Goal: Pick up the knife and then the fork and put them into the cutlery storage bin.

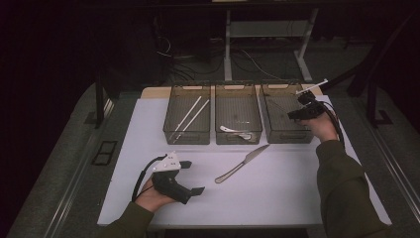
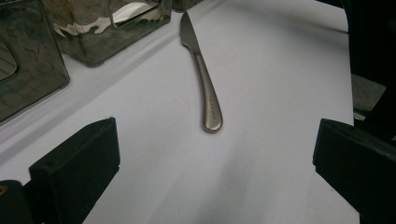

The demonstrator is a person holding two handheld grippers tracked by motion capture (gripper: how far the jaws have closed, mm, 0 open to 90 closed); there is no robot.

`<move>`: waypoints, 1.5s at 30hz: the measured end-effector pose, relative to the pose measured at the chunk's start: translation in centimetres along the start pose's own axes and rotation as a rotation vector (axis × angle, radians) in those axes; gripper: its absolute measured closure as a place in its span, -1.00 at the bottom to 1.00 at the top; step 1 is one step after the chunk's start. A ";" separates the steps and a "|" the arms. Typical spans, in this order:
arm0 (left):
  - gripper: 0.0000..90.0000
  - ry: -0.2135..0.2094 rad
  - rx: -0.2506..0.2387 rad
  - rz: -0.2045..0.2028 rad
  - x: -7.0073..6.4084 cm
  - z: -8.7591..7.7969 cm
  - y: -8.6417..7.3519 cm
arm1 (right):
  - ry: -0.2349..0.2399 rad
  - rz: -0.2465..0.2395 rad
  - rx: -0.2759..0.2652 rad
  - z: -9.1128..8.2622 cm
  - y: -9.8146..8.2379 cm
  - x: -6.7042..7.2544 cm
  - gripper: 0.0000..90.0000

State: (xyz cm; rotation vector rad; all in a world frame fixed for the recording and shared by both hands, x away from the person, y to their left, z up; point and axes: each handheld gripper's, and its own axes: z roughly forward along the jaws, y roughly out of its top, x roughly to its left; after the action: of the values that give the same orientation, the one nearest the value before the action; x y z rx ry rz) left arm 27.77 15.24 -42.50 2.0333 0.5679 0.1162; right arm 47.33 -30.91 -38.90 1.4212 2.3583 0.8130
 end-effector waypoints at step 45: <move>-1.00 0.003 0.000 0.001 -0.1 0.1 0.0 | 0.081 -0.008 -0.144 -3.0 -0.4 1.4 -0.17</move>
State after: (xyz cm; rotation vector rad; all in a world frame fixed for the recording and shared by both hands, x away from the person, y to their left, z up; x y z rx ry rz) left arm 27.70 15.15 -42.53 2.0342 0.5683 0.1197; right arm 44.96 -30.82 -36.65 1.3434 2.3096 1.0339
